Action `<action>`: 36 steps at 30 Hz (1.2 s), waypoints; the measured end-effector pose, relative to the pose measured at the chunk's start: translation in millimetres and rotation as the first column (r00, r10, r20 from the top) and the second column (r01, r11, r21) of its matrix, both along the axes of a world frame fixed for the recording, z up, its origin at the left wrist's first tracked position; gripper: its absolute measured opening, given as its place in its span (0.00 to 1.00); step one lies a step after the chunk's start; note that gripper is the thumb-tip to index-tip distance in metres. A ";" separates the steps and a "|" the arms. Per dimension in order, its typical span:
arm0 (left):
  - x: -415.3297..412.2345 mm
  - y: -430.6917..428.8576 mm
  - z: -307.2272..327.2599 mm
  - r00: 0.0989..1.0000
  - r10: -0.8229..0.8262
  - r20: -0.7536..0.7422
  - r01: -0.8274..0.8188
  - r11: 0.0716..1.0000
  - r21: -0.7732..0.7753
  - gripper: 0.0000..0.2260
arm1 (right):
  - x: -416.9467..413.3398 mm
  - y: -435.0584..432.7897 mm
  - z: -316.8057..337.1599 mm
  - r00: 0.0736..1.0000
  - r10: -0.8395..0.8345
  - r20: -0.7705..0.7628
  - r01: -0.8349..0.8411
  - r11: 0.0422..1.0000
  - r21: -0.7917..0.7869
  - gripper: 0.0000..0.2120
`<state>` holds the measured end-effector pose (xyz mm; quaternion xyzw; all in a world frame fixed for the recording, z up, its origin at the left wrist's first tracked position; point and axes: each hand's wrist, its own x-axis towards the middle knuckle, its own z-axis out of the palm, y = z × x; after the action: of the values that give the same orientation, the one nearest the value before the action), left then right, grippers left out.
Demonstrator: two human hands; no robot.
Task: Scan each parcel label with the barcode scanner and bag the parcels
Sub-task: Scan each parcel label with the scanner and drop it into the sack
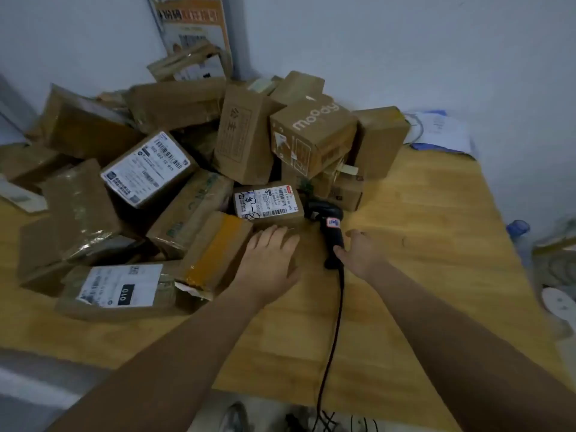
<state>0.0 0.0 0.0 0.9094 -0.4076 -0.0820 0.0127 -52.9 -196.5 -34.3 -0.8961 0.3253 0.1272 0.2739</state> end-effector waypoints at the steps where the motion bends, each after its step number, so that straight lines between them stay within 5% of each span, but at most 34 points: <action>1: 0.8 -1.8 -2.7 1.000 0.020 -0.009 -0.020 1.000 0.011 0.28 | 6.4 -2.7 -3.4 0.999 -0.004 -0.039 0.005 1.000 0.023 0.24; 8: 3.2 -5.2 -15.2 0.992 0.115 -0.047 -0.112 0.992 0.048 0.27 | 32.2 -0.9 -38.0 0.987 -0.143 0.069 0.133 0.983 0.128 0.27; 11: -0.5 -3.6 -21.1 0.989 0.136 -0.067 -0.130 0.988 0.086 0.28 | 27.7 2.8 -42.7 0.975 -0.211 0.069 0.180 0.934 0.309 0.31; 16: -7.3 -3.2 -24.7 0.985 0.145 -0.098 -0.131 0.982 0.137 0.29 | -6.7 7.6 -28.6 0.970 -0.240 0.039 0.192 0.854 0.484 0.17; 22: -13.7 -6.1 -35.2 0.987 0.152 -0.043 -0.142 0.972 0.187 0.37 | -38.3 23.2 -15.2 0.926 -0.315 0.207 0.175 0.846 0.504 0.15; 26: -22.5 -5.6 -47.3 0.965 0.228 -0.132 -0.202 0.962 0.182 0.41 | -50.1 31.5 -8.9 0.871 -0.398 0.288 0.177 0.802 0.571 0.11; 32: -41.6 -4.5 -48.8 0.969 -0.140 -0.205 0.158 0.985 0.072 0.35 | -63.8 27.1 -2.6 0.771 -0.567 0.291 0.234 0.676 0.699 0.07; 36: -37.6 -1.7 -46.4 0.990 -0.062 -0.126 0.079 0.987 0.137 0.41 | -70.2 25.1 -3.9 0.775 -0.575 0.263 0.218 0.633 0.743 0.06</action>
<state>-37.6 -1.7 -46.4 0.8863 -0.4312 -0.1664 -0.0301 -123.1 -171.4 -38.2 -0.6368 0.3736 -0.0547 0.6722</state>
